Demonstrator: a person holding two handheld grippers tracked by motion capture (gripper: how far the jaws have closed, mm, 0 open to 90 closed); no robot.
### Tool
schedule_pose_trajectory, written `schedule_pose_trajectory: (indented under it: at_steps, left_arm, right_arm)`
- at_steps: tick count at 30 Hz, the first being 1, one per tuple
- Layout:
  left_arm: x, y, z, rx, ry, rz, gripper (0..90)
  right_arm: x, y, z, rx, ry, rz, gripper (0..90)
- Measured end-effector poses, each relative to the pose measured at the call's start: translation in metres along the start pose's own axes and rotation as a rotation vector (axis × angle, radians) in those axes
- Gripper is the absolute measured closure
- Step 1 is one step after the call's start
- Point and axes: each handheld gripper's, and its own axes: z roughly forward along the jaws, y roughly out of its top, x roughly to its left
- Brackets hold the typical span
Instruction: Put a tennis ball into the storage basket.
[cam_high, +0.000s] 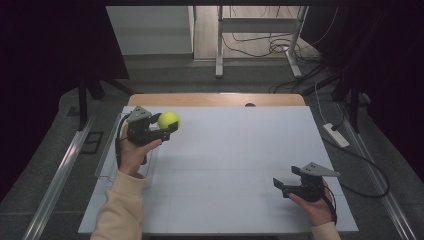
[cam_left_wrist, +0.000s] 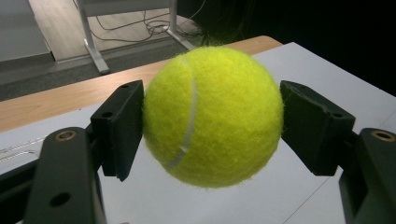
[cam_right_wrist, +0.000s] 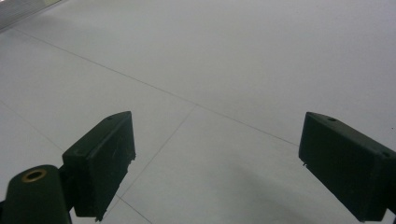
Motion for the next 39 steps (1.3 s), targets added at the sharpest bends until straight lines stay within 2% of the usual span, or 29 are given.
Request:
schedule_pose_trajectory:
  at_steps: [7, 15, 22, 39]
  left_arm:
    - [0.009, -0.001, -0.003, -0.004, 0.013, -0.021, 27.3]
    - [0.023, -0.003, -0.01, -0.01, 0.051, -0.048, 27.3]
    - [0.029, -0.004, -0.014, -0.011, 0.073, -0.058, 27.3]
    - [0.045, -0.007, -0.028, -0.006, 0.157, -0.072, 27.3]
  right_arm:
    - [0.0, 0.0, 0.0, 0.0, -0.001, -0.001, 10.8]
    - [0.0, 0.0, 0.0, 0.0, -0.001, -0.002, 10.8]
    - [0.0, 0.0, 0.001, 0.001, -0.002, -0.003, 10.8]
    - [0.0, 0.0, 0.001, 0.004, -0.005, -0.007, 10.8]
